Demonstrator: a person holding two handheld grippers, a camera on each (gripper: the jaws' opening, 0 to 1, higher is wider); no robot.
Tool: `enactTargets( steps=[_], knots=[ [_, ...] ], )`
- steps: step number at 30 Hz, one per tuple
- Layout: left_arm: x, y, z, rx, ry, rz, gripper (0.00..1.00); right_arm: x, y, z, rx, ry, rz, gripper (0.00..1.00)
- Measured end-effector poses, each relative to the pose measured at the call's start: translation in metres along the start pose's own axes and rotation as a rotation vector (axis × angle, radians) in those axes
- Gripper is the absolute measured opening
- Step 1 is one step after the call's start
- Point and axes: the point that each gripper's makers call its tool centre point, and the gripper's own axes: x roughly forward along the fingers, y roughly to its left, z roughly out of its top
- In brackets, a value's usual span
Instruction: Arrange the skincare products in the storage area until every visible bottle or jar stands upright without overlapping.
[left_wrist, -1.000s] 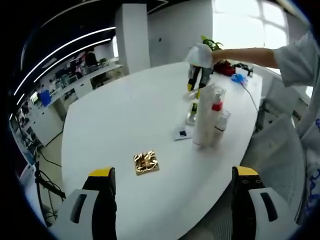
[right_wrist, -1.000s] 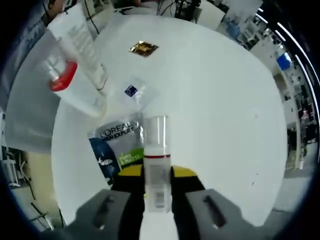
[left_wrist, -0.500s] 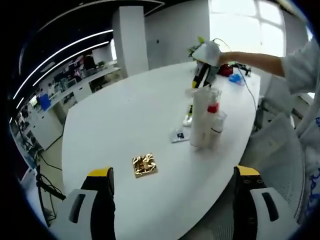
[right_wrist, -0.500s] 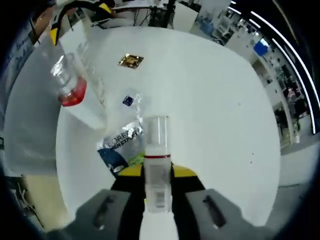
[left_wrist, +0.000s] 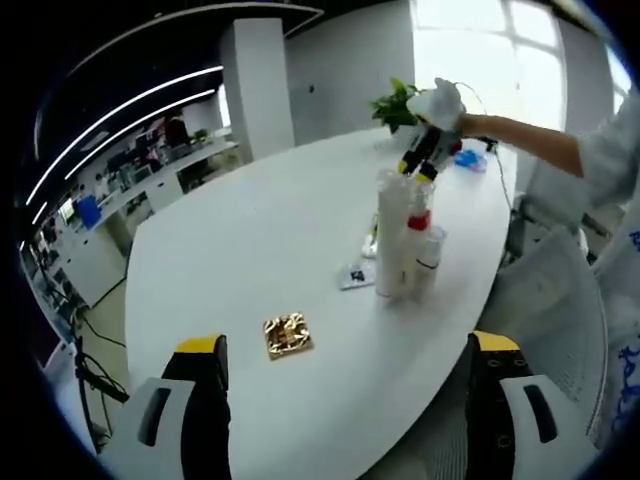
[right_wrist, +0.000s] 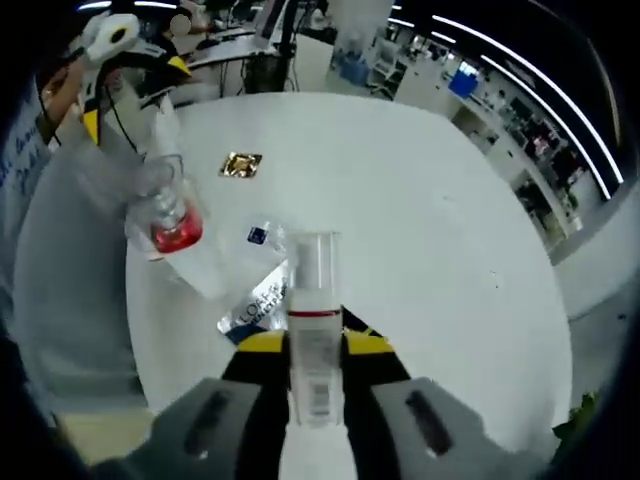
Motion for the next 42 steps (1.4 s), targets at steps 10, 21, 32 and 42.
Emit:
enactTargets(
  steps=[10, 21, 32, 42],
  knots=[
    [-0.002, -0.002, 0.001, 0.011, -0.006, -0.001, 0.97, -0.013, 0.017, -0.007, 0.127, -0.075, -0.065, 0.19],
    [-0.006, -0.005, 0.005, 0.031, -0.020, -0.001, 0.97, -0.038, 0.029, 0.001, 0.196, -0.157, -0.123, 0.19],
    [-0.005, -0.013, 0.006, 0.050, -0.036, -0.018, 0.97, -0.062, 0.051, 0.018, 0.239, -0.236, -0.125, 0.19],
    [-0.006, -0.020, 0.010, 0.069, -0.055, -0.037, 0.93, -0.065, 0.080, 0.038, 0.283, -0.317, -0.065, 0.19]
  ],
)
